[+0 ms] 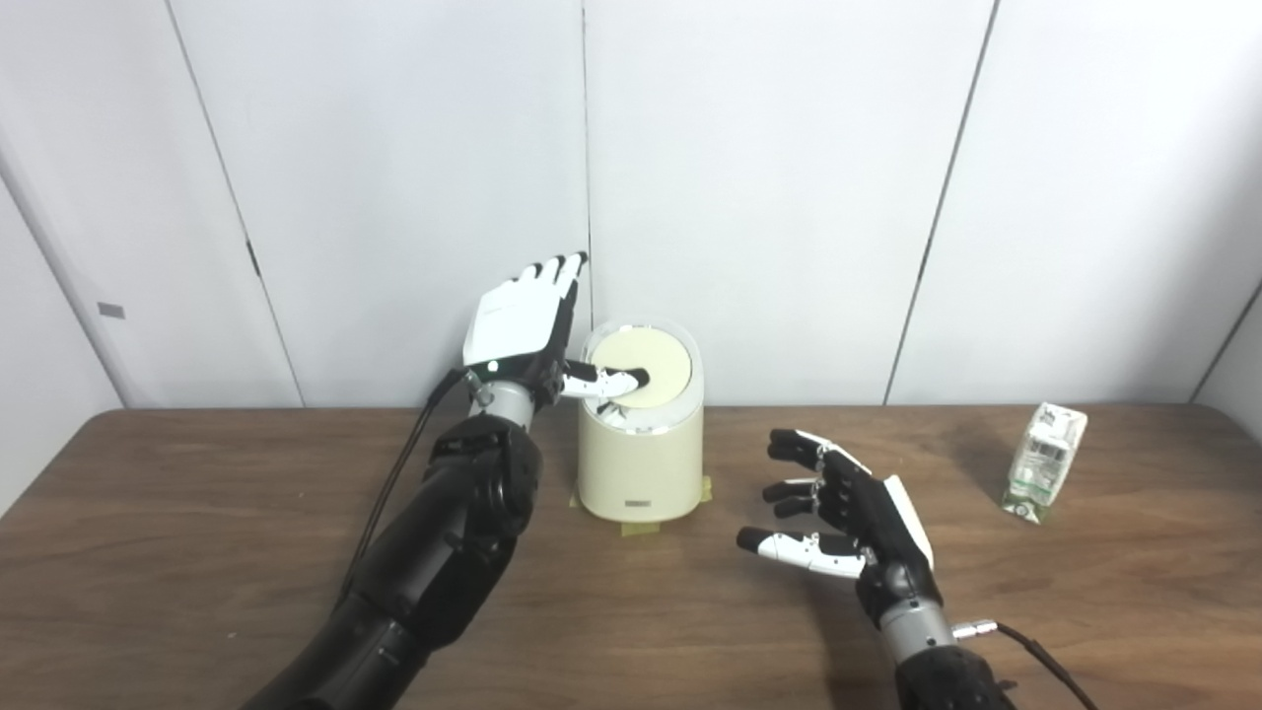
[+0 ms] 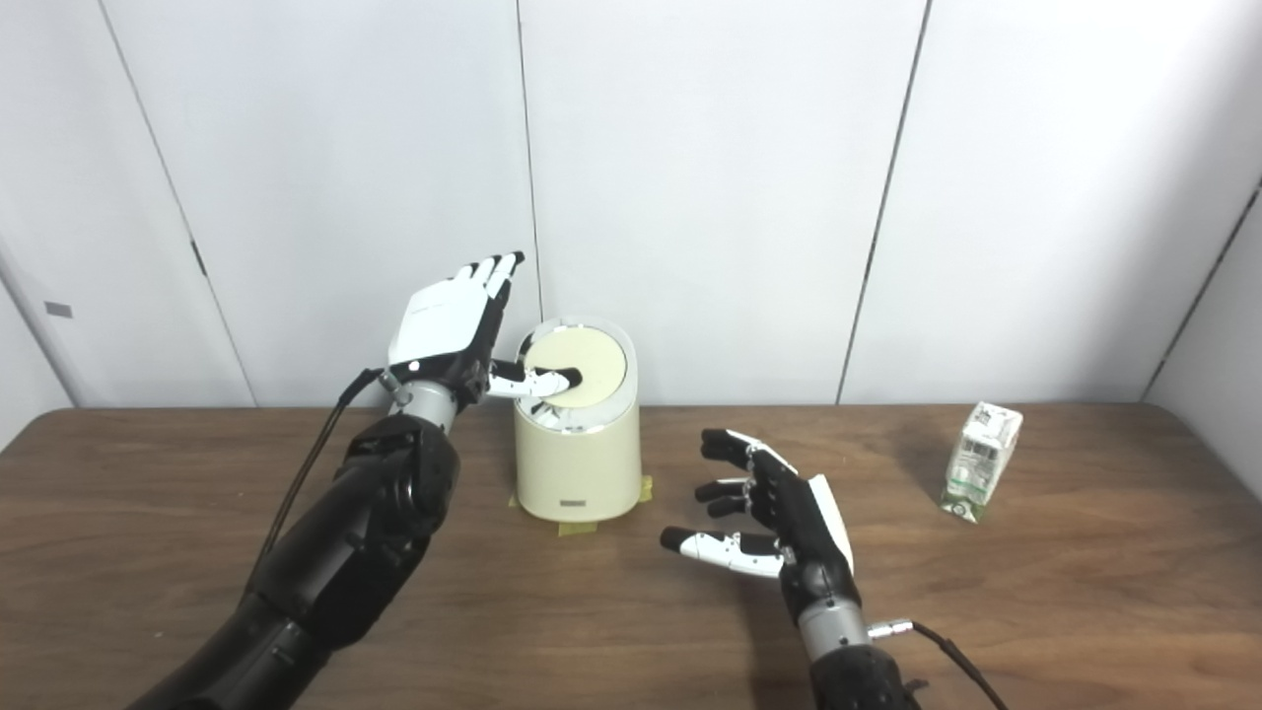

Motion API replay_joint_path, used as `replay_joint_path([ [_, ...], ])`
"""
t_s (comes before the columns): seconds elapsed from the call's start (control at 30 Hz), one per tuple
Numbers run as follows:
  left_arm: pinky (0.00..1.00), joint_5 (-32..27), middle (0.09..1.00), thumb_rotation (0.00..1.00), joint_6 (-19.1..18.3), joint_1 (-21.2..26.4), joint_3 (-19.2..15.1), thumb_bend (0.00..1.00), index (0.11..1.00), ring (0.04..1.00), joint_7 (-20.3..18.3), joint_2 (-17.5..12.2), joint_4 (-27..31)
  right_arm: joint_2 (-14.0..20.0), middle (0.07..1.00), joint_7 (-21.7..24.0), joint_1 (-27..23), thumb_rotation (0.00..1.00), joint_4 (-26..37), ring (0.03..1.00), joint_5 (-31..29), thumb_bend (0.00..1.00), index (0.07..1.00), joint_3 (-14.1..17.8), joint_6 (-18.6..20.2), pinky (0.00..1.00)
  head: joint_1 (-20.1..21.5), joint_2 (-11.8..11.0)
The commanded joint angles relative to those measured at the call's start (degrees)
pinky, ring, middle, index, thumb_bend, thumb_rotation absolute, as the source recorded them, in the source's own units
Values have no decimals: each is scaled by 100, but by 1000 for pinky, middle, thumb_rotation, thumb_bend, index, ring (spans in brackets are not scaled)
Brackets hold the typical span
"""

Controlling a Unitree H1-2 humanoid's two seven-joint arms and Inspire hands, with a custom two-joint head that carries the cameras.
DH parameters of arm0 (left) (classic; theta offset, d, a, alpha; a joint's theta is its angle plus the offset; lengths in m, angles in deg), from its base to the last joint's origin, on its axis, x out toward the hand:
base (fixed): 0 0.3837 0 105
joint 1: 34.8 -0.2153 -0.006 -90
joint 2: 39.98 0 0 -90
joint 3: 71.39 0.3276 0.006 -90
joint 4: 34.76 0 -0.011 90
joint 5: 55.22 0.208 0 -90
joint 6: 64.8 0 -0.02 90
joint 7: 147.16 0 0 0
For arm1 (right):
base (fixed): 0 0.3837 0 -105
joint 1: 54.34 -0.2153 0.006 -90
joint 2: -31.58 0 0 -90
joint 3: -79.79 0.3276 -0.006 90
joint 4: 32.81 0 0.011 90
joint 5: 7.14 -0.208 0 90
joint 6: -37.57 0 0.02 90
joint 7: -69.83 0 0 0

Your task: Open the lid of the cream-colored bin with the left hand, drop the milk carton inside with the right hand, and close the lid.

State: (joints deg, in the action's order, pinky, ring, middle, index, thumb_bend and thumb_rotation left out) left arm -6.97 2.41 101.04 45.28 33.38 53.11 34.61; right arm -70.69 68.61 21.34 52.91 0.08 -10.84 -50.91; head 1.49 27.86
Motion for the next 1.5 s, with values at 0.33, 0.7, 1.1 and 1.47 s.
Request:
replay_joint_path([
  [0.33, 1000, 443, 1000, 379, 17, 109, 385, 1000, 1000, 1000, -969, -369, 252, -35, 768, -116, -252, 57, 241, 610, 95, 712, 747, -44, -42, 557, 17, 42],
  [0.7, 966, 513, 1000, 391, 123, -24, 365, 1000, 1000, 1000, -814, -341, 131, -27, 772, -114, -233, 69, 276, 619, 94, 705, 749, -58, -33, 528, 24, 66],
  [1.1, 733, -1214, 970, 505, 754, -589, -1637, 976, 1000, 910, 681, 368, 738, 22, 769, -92, -204, 69, 207, 620, 68, 678, 753, -60, -107, 507, -11, 57],
  [1.47, 730, -3311, 823, 362, 1019, -2379, -2845, 867, 847, 809, 12, 319, 2481, 91, 778, -47, -156, 45, 279, 613, -8, 678, 756, -23, -67, 532, -109, 81],
])
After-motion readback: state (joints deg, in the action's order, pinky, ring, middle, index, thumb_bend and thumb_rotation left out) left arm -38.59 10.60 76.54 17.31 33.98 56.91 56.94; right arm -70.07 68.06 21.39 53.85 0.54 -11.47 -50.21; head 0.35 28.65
